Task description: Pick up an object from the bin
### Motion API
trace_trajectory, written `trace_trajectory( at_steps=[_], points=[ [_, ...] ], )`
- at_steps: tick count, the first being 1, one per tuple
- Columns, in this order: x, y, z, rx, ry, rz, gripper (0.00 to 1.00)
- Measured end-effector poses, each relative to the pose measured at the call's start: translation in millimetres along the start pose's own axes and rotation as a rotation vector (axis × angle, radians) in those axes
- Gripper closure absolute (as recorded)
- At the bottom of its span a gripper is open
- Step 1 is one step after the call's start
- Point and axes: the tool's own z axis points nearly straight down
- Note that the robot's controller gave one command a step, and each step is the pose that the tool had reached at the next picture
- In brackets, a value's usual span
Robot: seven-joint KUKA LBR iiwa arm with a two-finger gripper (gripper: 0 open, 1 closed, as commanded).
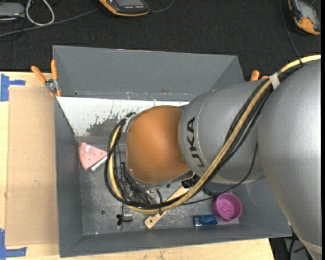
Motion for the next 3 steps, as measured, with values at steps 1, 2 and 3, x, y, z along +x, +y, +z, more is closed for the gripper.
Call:
trace_trajectory(
  at_steps=[1,2,3],
  points=[
    [-2.1,-1.4,-4.4,-0.002,-0.007,0.006,0.0],
    [4.3,-38.9,55.6,-0.002,-0.01,-0.237,0.0],
    [-13.5,-88.4,31.0,0.001,-0.014,-0.369,0.0]
  ],
)
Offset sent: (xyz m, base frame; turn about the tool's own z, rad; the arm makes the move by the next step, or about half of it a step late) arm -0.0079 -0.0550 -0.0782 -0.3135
